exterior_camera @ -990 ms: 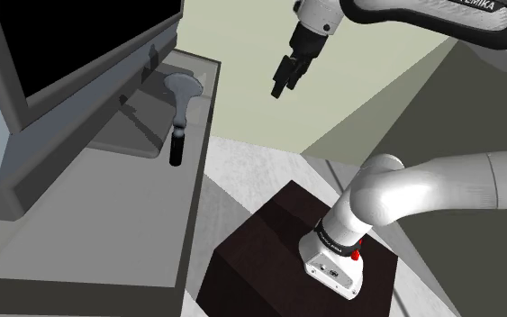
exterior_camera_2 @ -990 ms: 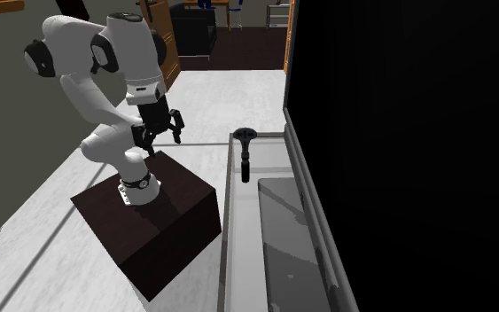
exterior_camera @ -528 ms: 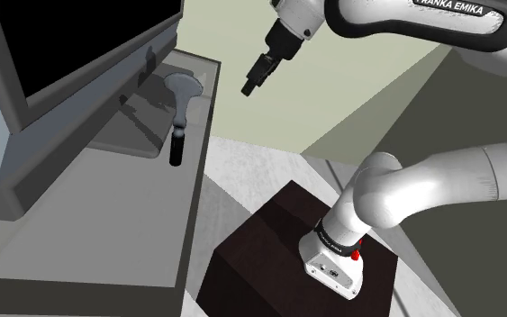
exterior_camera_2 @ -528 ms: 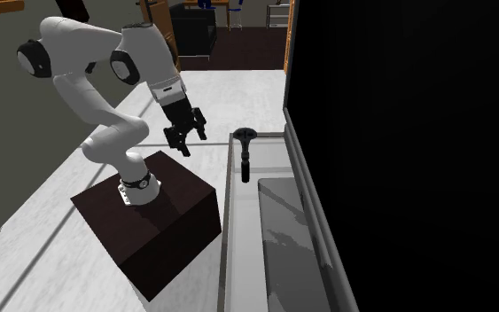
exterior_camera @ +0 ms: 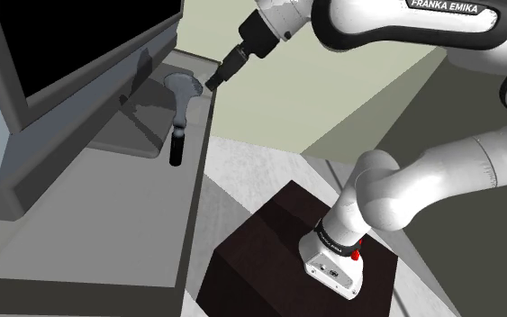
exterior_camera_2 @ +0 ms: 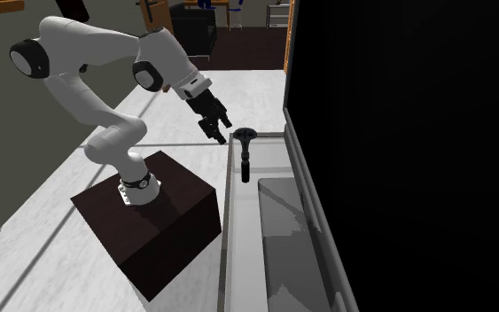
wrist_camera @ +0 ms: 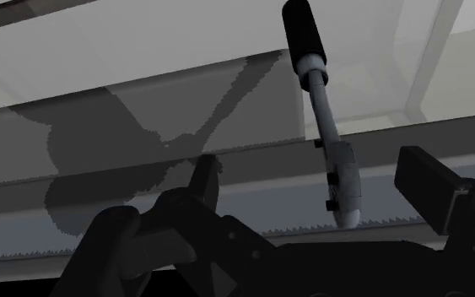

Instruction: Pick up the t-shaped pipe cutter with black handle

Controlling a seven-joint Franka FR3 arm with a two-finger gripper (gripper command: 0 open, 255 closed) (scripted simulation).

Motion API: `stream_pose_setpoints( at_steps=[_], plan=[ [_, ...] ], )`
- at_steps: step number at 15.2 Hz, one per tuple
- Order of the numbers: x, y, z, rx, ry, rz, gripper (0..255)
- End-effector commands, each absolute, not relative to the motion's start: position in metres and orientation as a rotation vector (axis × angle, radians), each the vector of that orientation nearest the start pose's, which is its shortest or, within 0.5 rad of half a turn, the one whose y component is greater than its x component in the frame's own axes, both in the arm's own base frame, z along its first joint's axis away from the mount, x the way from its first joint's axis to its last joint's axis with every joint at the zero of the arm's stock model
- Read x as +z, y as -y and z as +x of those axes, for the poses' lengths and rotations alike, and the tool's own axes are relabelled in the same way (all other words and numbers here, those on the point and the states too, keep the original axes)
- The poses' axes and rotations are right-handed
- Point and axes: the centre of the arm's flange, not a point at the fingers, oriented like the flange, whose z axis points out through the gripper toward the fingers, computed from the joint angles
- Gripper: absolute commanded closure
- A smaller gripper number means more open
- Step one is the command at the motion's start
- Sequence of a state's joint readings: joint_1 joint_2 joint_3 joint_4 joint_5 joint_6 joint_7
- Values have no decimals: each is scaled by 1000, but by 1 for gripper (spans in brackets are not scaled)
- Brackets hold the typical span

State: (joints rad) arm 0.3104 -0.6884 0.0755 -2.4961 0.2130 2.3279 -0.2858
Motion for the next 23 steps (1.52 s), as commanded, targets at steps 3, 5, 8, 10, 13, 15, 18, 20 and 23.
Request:
stream_pose_setpoints(
  at_steps=[3,5,8,10,13,15,18,20,23],
  plan=[
    [569,-178,359,-868,913,-2647,0],
    [558,-178,359,-868,913,-2647,0],
    [543,-178,359,-868,913,-2647,0],
    [529,-178,359,-868,913,-2647,0],
    [529,-178,359,-868,913,-2647,255],
    [529,-178,359,-868,913,-2647,255],
    [529,-178,358,-868,913,-2647,255],
    [529,-178,358,-868,913,-2647,255],
    [534,-178,359,-868,913,-2647,255]
  ],
)
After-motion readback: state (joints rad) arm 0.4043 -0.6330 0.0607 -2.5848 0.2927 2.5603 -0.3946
